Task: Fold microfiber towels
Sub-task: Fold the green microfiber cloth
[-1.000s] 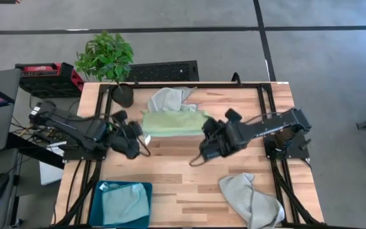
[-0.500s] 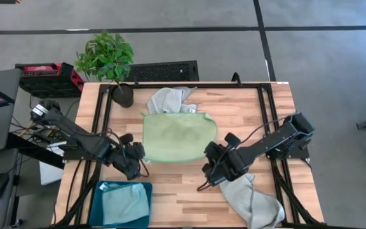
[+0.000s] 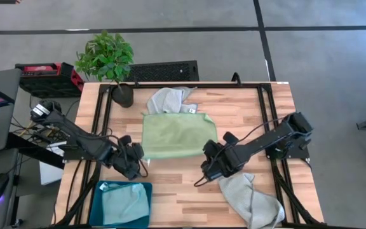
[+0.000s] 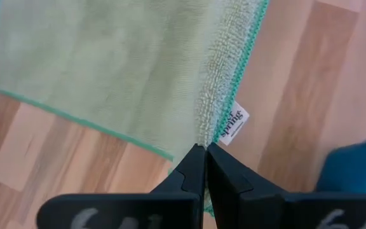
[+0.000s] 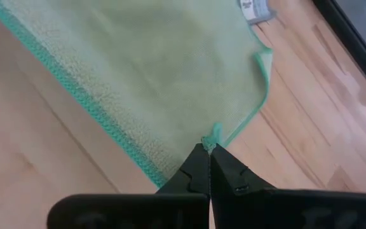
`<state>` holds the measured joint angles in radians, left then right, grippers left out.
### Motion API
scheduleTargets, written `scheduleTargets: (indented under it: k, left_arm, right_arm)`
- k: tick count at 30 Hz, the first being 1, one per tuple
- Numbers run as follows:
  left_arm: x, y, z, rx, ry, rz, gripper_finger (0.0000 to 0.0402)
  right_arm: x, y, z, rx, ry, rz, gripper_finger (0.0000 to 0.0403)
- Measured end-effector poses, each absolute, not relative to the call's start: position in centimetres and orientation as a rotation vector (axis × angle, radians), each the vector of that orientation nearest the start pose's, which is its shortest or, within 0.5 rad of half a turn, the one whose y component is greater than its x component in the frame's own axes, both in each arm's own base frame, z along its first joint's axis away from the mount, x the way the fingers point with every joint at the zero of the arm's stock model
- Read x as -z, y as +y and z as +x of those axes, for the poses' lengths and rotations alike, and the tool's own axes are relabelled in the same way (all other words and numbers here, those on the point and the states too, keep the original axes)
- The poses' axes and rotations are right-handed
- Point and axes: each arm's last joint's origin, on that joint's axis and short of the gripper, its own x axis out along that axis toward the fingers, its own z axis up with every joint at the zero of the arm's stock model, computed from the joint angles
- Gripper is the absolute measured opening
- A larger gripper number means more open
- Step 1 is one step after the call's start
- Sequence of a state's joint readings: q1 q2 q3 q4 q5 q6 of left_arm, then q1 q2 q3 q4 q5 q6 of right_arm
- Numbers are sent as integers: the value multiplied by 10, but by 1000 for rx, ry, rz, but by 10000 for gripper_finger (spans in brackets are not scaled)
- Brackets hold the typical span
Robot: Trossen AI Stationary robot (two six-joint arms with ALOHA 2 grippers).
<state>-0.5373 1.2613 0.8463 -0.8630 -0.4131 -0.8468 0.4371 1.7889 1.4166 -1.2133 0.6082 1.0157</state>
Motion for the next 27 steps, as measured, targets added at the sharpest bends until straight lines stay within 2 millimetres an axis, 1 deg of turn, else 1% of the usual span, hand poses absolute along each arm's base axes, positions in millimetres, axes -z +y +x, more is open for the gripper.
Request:
scheduleTargets:
  k: [8, 18, 22, 27]
  left_arm:
    - [-220, -90, 194, -449, 1020, -135, 0]
    - [-220, -69, 201, -586, 980, -127, 0]
    - [-214, -59, 201, -644, 984, -130, 0]
    - [-202, -40, 199, -738, 1009, -143, 0]
  right_arm:
    - [-237, 100, 313, 791, 1095, 40, 12]
    - [-237, 73, 323, 823, 1102, 28, 12]
    - [-238, 60, 326, 847, 1106, 21, 12]
    - [-238, 42, 331, 868, 1110, 15, 12]
